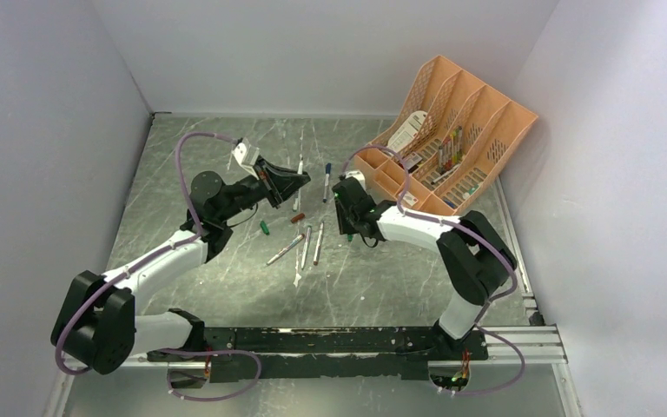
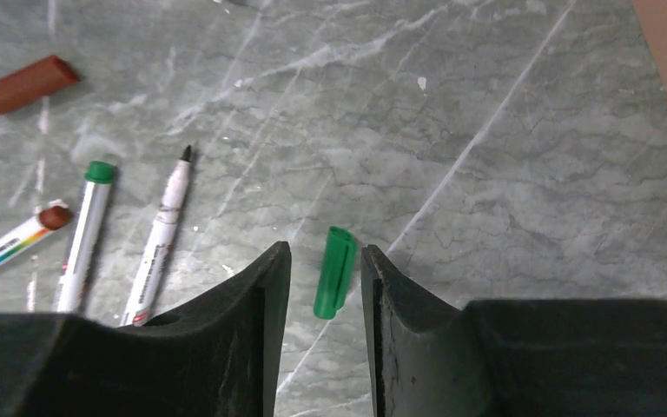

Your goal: Insert the pens into the pen caps

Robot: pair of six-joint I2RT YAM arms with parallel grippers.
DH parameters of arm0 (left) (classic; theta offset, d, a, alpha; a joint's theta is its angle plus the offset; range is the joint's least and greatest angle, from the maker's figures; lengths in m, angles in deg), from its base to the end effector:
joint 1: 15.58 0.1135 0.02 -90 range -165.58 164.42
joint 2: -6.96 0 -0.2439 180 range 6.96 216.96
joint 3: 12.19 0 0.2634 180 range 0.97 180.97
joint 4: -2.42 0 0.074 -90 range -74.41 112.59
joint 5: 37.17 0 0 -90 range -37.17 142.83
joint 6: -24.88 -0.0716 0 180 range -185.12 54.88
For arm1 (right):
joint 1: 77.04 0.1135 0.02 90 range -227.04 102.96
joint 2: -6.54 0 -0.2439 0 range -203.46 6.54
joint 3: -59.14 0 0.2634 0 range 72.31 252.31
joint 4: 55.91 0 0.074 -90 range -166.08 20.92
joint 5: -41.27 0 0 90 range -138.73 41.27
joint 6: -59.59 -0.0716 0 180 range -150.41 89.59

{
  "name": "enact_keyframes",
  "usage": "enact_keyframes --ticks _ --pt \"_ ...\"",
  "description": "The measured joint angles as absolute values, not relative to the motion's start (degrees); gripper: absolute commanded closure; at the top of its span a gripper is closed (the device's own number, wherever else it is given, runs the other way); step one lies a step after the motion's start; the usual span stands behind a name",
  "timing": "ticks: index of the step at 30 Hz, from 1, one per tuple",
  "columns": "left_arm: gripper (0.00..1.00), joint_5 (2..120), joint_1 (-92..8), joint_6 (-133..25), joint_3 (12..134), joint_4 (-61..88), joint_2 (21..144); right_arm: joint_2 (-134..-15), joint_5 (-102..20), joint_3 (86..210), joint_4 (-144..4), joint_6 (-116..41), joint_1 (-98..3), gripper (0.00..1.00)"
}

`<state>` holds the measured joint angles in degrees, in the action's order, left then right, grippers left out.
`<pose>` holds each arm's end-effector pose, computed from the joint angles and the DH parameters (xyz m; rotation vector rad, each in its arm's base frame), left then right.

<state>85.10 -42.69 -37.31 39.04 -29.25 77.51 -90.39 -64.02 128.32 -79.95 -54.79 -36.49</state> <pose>0.2663 -0.1793 0.2851 0.4967 1.4086 -1.1662 0.2942 0.2269 0.1206 -0.2305 2.4279 0.1771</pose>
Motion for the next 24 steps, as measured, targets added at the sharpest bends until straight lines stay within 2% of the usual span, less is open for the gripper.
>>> enact_keyframes --ticks 8,12,18,24 --pt "0.93 85.5 -42.7 -37.5 39.0 -29.0 77.5 -93.4 -64.6 128.3 -80.8 -55.5 -36.5 0.62" --pt "0.93 85.5 -42.7 -37.5 39.0 -28.9 77.5 -94.2 -63.9 128.0 -80.5 -56.1 -36.6 0.73" --pt "0.93 86.1 -42.7 -37.4 39.0 -29.0 77.5 -94.2 -63.6 127.1 -78.4 -57.0 -36.7 1.0" --pt "0.93 86.8 -43.1 -36.5 39.0 -29.9 78.5 -91.8 -63.6 124.4 -76.7 -58.3 -36.9 1.0"
